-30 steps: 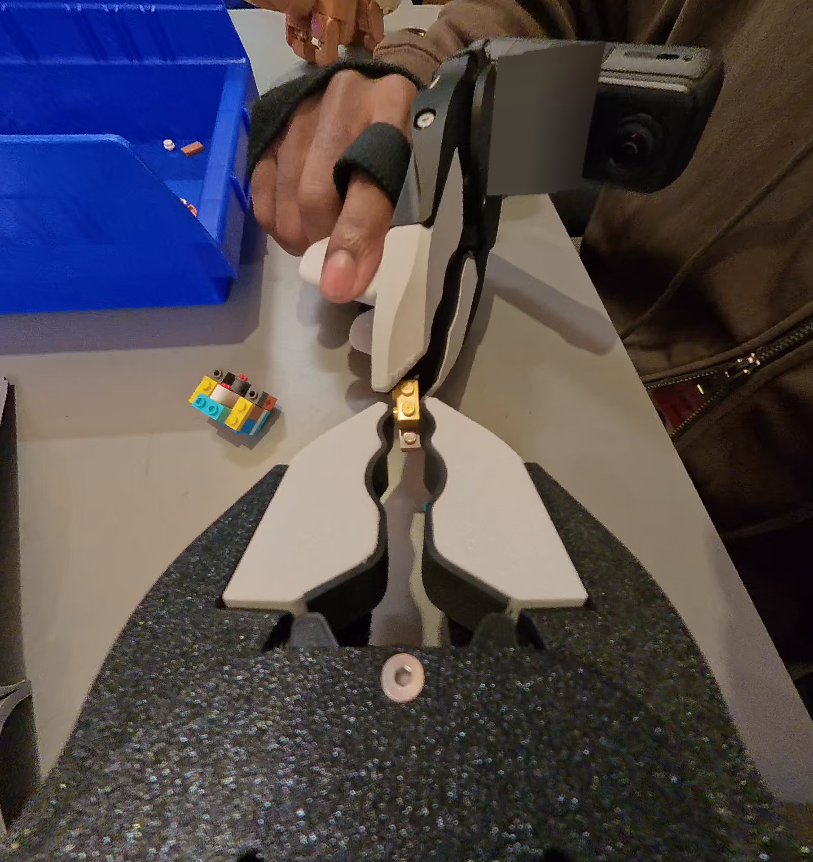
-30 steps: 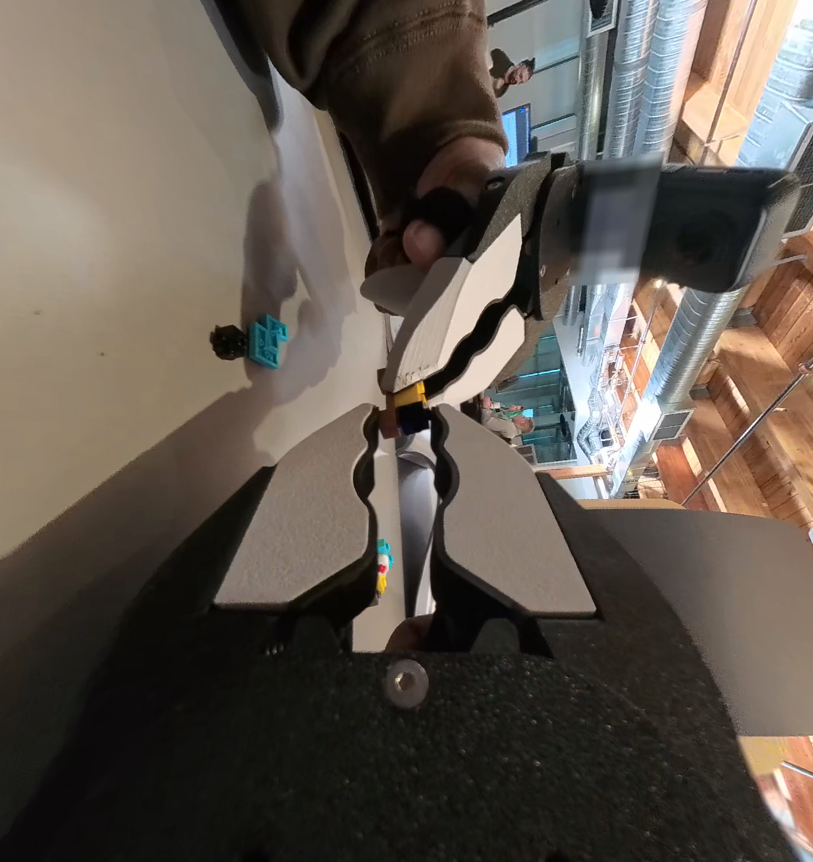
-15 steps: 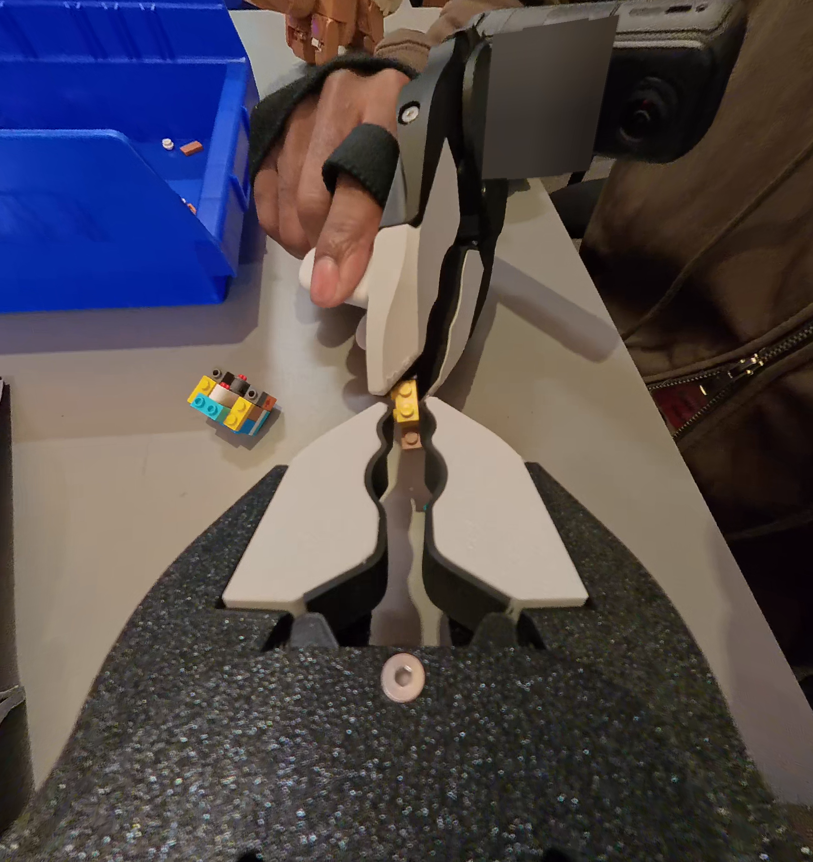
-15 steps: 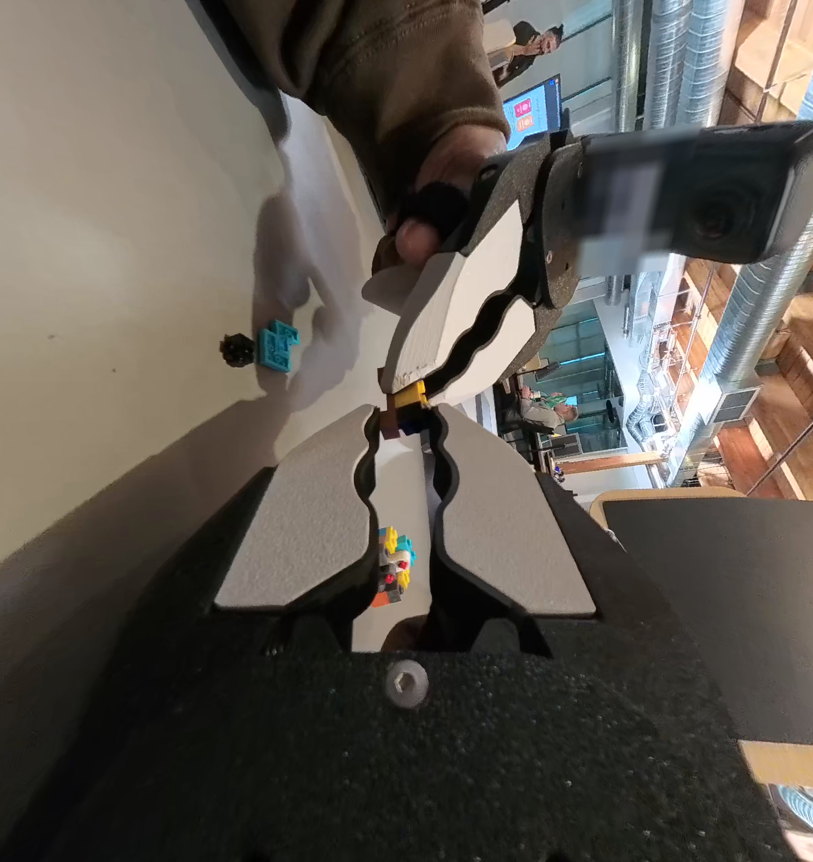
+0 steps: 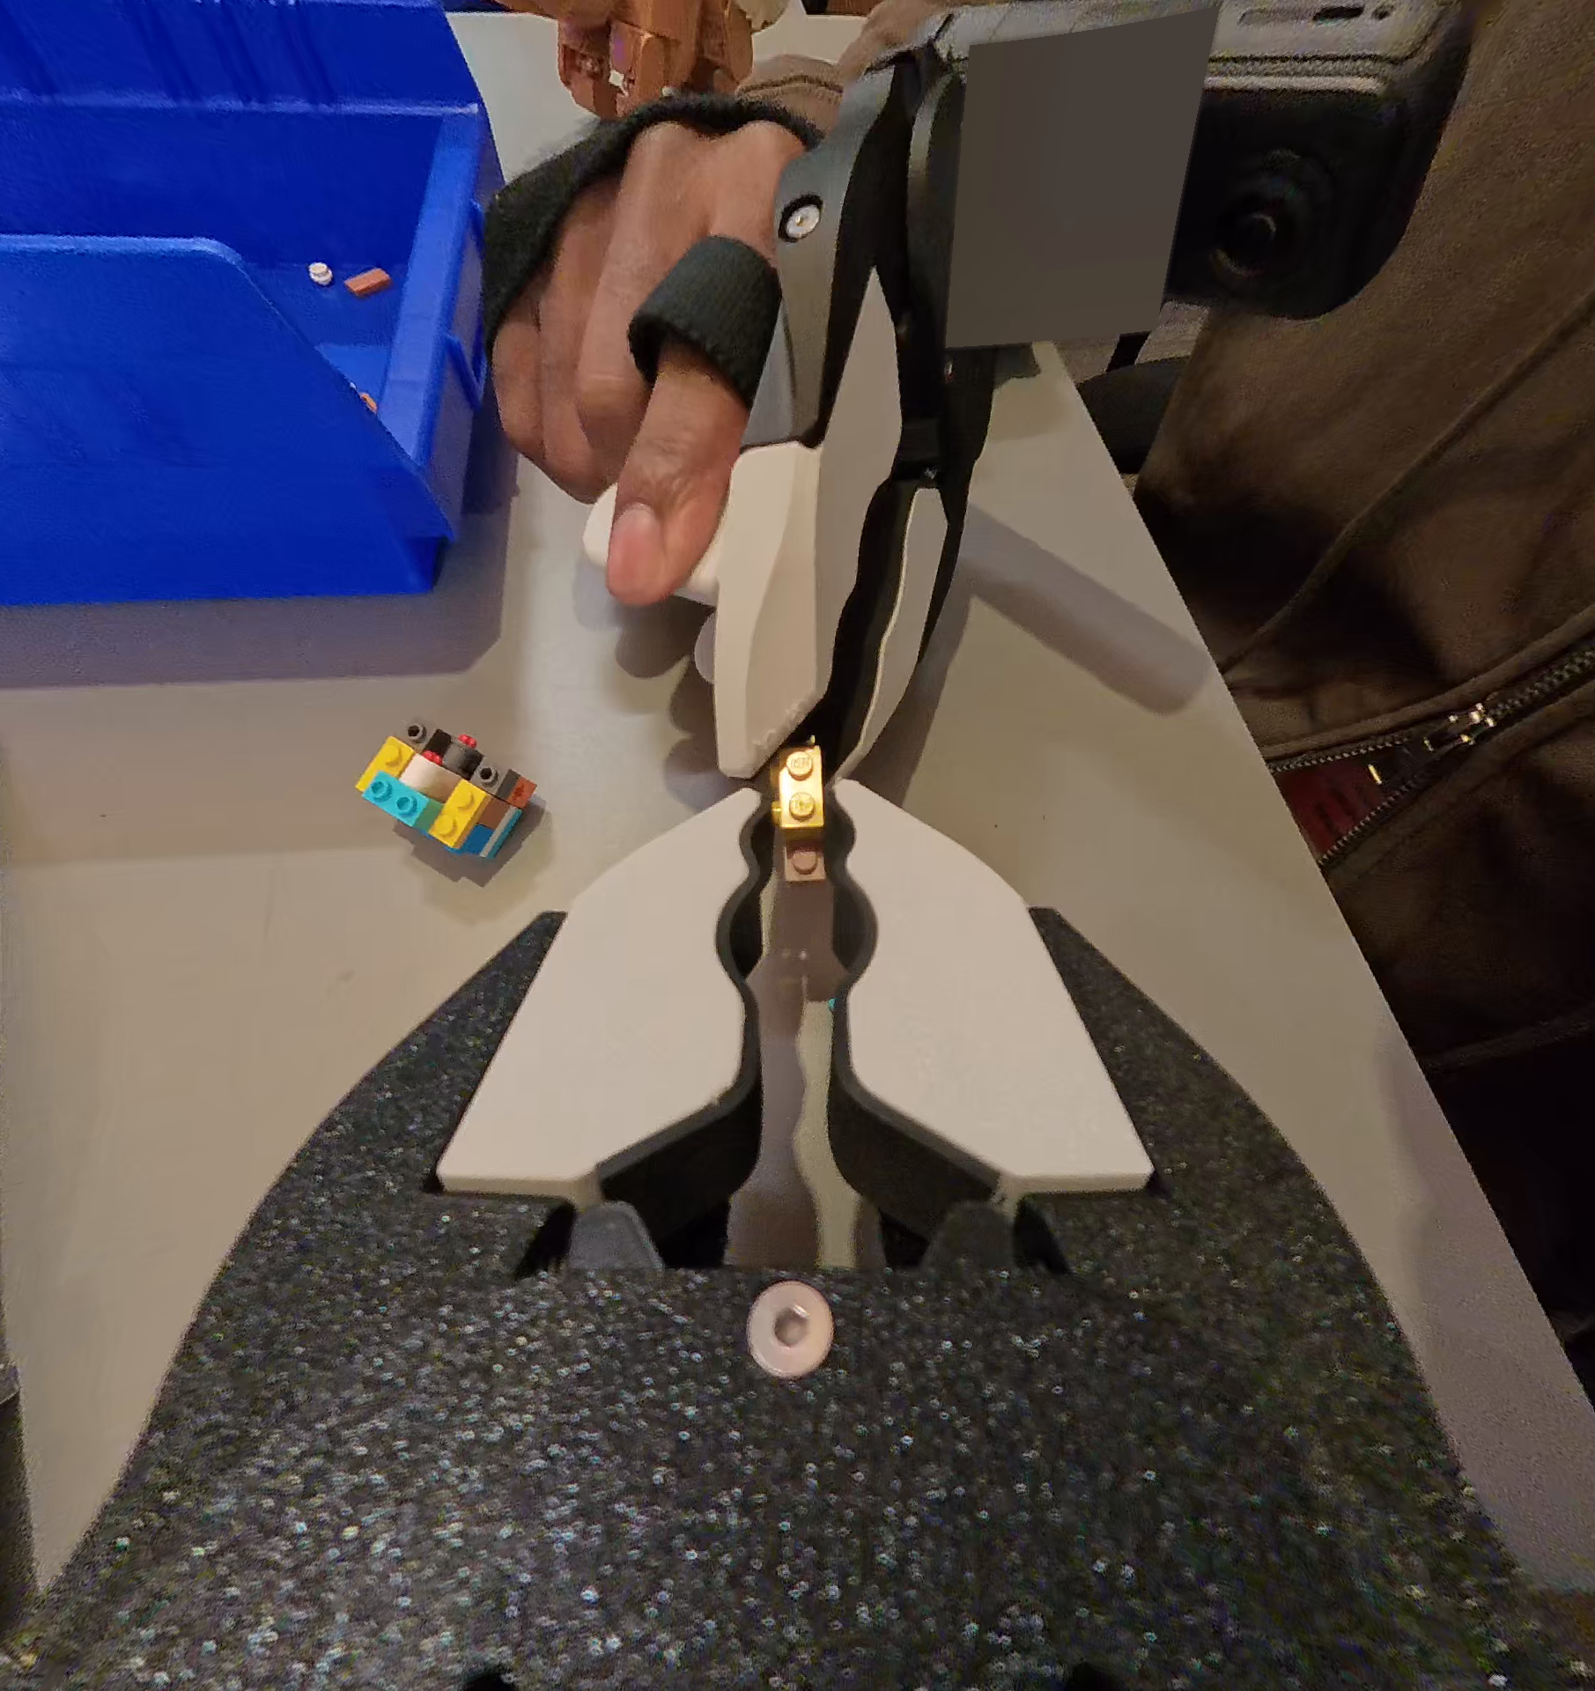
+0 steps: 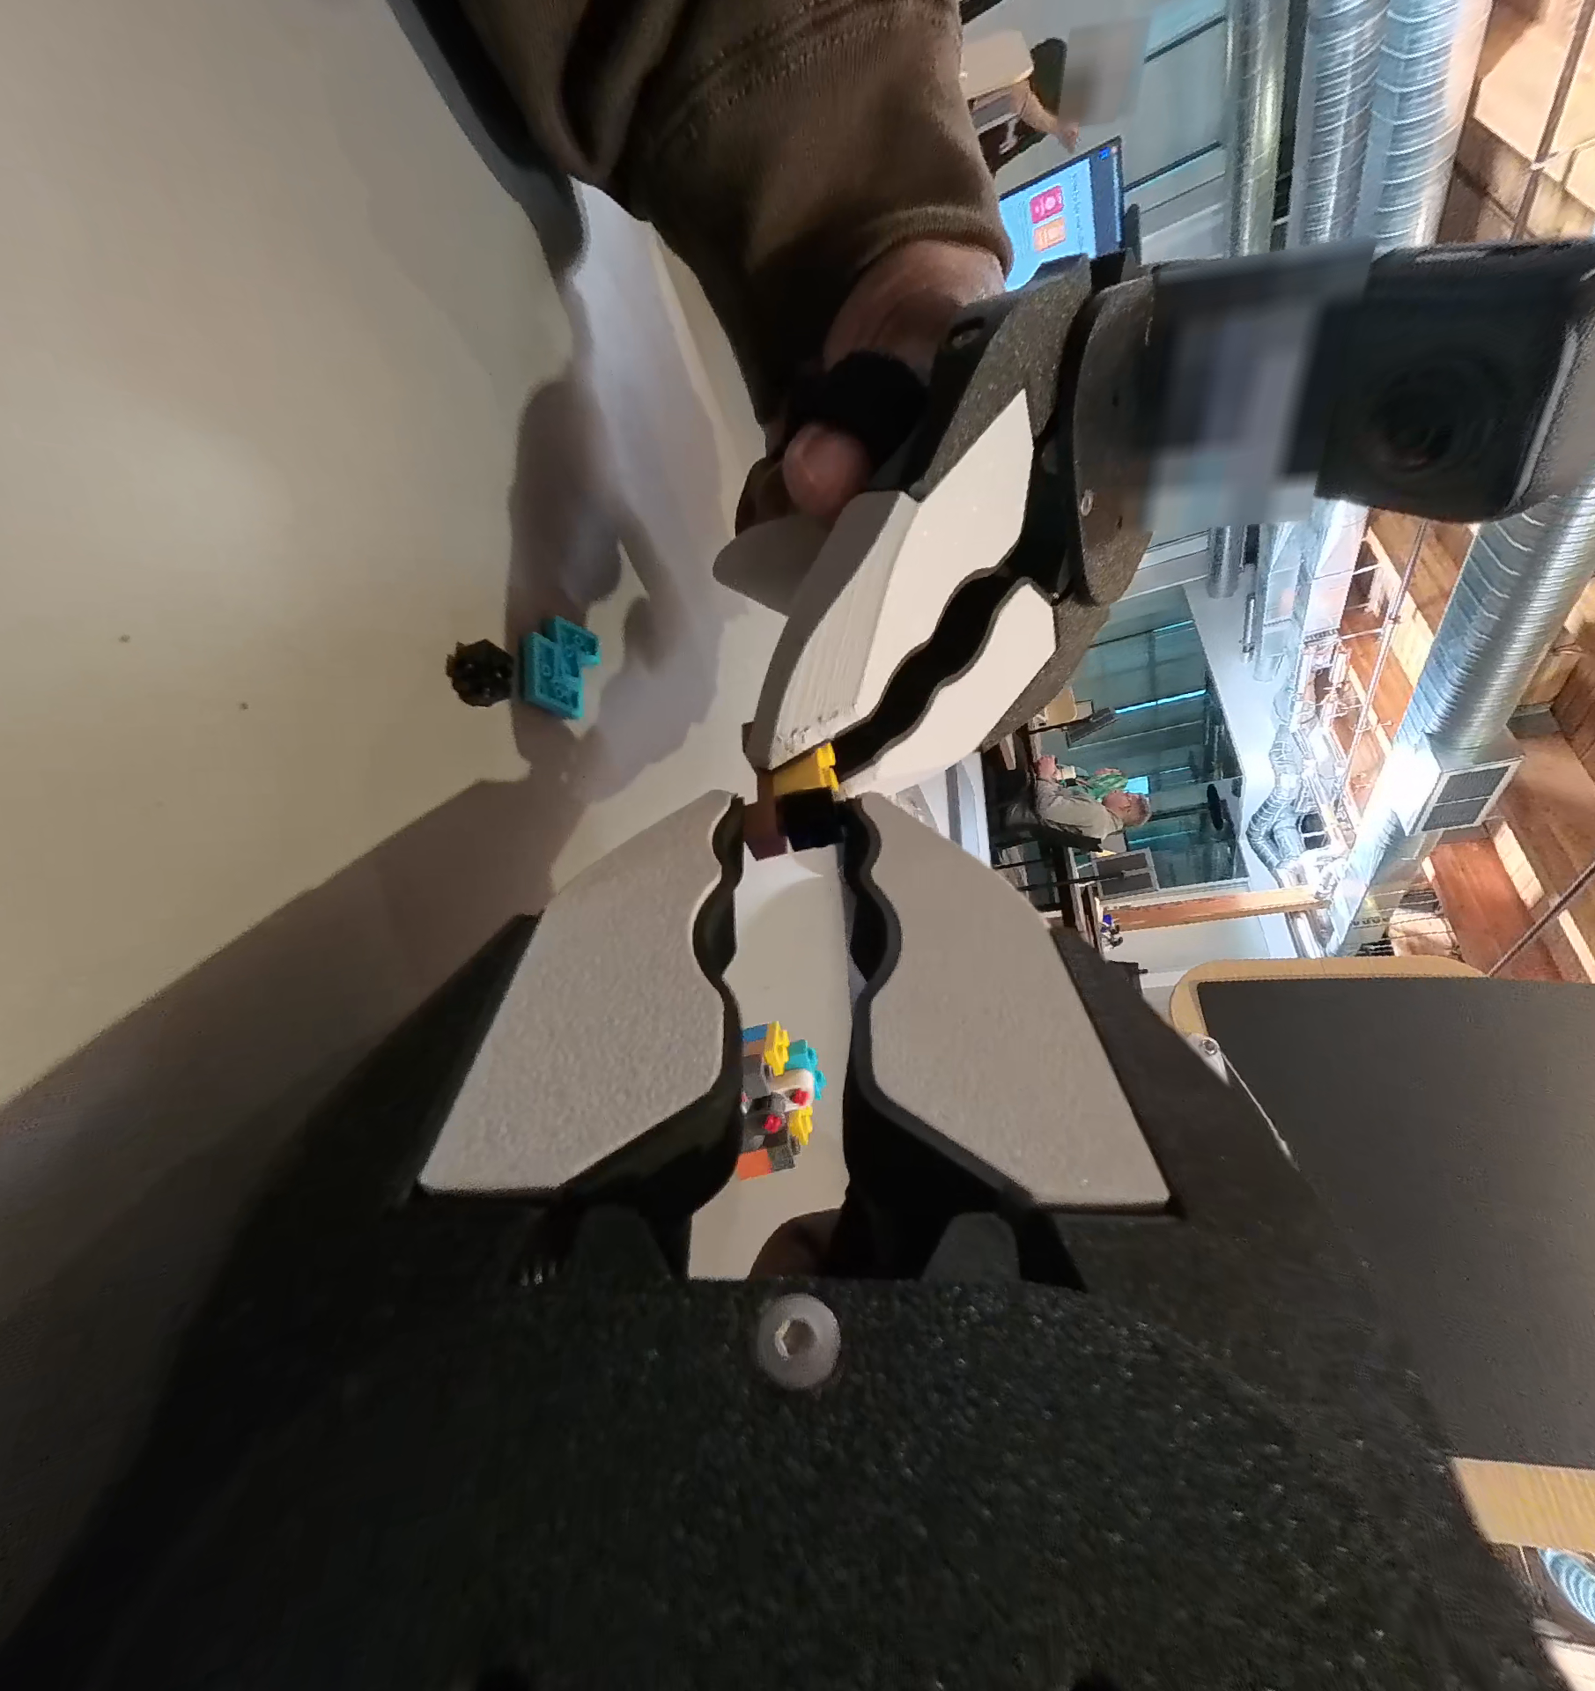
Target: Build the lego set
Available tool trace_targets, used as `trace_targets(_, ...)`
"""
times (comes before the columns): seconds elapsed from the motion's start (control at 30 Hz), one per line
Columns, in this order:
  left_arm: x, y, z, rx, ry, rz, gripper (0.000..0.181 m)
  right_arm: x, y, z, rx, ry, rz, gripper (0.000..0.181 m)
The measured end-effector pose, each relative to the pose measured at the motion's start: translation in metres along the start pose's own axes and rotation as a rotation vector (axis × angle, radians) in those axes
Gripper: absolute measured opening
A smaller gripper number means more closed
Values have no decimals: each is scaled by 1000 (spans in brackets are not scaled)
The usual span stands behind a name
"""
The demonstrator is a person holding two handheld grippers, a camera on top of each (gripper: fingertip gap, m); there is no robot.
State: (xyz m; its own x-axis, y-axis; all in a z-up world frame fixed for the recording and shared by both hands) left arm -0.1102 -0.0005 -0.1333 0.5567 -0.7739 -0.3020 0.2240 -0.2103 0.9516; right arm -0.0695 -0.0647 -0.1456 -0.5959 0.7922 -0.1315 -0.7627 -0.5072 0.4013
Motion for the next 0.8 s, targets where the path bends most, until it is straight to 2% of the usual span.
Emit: trace_targets(0.8,4,-6,0,-32,-14,-24,10,-1,0,-4,43,68,-19,19)
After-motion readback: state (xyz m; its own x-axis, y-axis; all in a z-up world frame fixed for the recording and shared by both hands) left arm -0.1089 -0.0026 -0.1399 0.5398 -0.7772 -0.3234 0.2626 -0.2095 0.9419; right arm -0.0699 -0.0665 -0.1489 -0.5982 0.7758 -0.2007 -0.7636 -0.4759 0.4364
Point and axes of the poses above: each gripper's, where its closed fingertips meet, x out along the fingers, y out of its top, z = x × y across the jaws, the point moved 5 cm from there along -x, back along the fingers, and after that the axes turned 14 degrees about z, right-handed, at the moved point
